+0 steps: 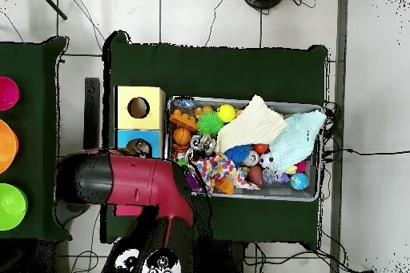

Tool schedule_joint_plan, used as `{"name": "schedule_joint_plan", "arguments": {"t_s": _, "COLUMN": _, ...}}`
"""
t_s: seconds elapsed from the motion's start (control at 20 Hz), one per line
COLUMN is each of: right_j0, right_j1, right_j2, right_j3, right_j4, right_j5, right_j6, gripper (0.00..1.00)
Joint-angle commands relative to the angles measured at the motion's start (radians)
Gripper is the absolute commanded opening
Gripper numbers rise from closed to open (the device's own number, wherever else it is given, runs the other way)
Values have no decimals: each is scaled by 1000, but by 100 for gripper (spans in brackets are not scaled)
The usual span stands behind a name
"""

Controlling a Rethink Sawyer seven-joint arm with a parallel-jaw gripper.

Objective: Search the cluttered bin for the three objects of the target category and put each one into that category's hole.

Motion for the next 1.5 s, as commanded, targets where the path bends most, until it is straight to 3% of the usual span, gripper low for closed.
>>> {"name": "schedule_joint_plan", "arguments": {"t_s": 0.05, "right_j0": -37, "right_j1": -13, "right_j2": 6, "right_j3": 6, "right_j4": -18, "right_j5": 115, "right_j6": 187, "gripper": 100}}
{"name": "schedule_joint_plan", "arguments": {"t_s": 0.25, "right_j0": -94, "right_j1": 41, "right_j2": 43, "right_j3": 24, "right_j4": -26, "right_j5": 4, "right_j6": 129, "gripper": 100}}
{"name": "schedule_joint_plan", "arguments": {"t_s": 0.8, "right_j0": -213, "right_j1": 87, "right_j2": 101, "right_j3": -1, "right_j4": -78, "right_j5": -43, "right_j6": 23, "gripper": 100}}
{"name": "schedule_joint_plan", "arguments": {"t_s": 1.5, "right_j0": -206, "right_j1": 116, "right_j2": 112, "right_j3": -48, "right_j4": -106, "right_j5": -40, "right_j6": 93, "gripper": 100}}
